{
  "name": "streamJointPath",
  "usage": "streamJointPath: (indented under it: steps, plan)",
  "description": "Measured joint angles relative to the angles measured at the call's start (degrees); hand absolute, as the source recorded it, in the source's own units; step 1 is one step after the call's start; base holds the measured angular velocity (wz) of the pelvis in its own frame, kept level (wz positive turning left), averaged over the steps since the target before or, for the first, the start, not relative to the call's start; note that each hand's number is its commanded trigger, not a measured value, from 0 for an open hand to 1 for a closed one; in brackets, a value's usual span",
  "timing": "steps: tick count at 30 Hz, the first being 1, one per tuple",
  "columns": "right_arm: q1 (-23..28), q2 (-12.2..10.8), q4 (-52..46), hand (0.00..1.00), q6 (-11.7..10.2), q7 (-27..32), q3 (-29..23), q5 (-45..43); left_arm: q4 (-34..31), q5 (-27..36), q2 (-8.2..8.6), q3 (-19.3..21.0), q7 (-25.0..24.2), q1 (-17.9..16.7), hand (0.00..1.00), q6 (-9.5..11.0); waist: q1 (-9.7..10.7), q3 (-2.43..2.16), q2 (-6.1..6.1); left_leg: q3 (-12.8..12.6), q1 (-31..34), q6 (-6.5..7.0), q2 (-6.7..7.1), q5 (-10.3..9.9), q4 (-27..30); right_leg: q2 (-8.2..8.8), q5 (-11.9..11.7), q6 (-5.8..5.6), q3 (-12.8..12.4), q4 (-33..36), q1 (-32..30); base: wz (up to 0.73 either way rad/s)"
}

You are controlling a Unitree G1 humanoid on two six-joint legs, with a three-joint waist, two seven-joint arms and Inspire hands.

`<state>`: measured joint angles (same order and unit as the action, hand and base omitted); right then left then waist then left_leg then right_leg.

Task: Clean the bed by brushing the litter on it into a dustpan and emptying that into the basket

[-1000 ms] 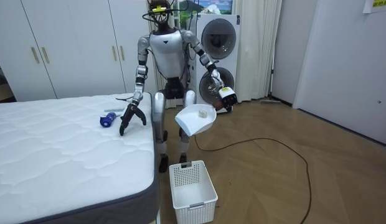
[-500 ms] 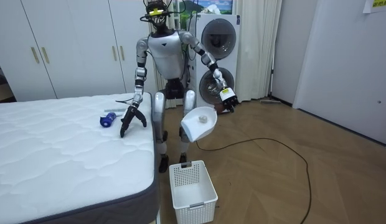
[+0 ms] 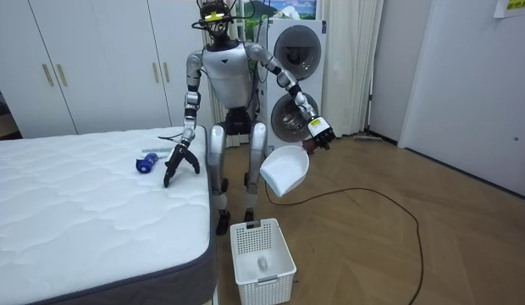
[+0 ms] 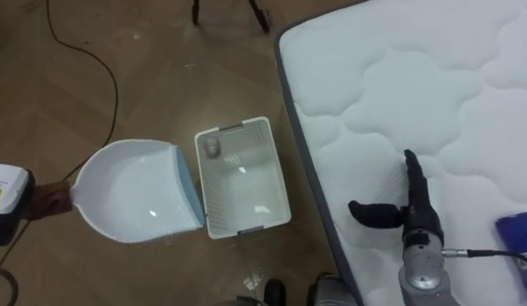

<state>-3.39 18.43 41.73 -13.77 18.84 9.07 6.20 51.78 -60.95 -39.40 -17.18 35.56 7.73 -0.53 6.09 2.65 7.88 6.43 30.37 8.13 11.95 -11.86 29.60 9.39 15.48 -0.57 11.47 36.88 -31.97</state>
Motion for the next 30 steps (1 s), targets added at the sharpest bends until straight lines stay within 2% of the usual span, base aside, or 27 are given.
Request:
streamJointPath:
  steps: [7, 13, 19, 30]
  plan:
    - [0.0, 0.0, 0.0, 0.00, 0.1, 2.2, 1.1, 0.0, 0.0, 0.0, -0.11, 0.0, 0.0, 0.3, 1.00, 0.0, -0.1, 0.01, 0.02, 0.1, 0.1, 0.01, 0.02, 0.0, 0.0, 0.11, 0.0, 0.00, 0.4, -0.1, 0.1, 0.00]
    - [-0.1, 0.3, -0.1, 0.00, 0.1, 4.4, 2.7, 0.0, -0.1, -0.1, -0.77, -1.6, 0.0, 0.6, 1.00, -1.0, -0.2, 0.33, 0.69, 0.2, 0.0, 0.00, 0.13, 0.0, 0.0, 0.54, 0.0, 0.00, 1.4, -0.1, 0.3, 0.00]
    - [-0.2, 0.4, -0.1, 0.00, 0.1, 4.9, 3.1, 0.0, -0.2, 0.0, -0.77, -1.7, 0.0, 0.8, 1.00, -1.7, -0.2, 0.31, 0.73, 0.2, 0.0, 0.00, 0.16, 0.0, -0.1, 0.56, 0.0, 0.01, 1.3, -0.1, 0.2, 0.00]
    - [0.0, 0.2, 0.1, 0.00, 0.1, 4.7, 3.0, 0.8, -1.1, -0.5, -0.79, -1.6, 1.2, 1.2, 1.00, -1.4, -0.1, 0.23, 0.60, 0.1, -1.4, 0.19, 0.01, 0.1, -0.1, 0.27, 0.0, 0.00, 1.1, -0.4, 1.8, 0.00]
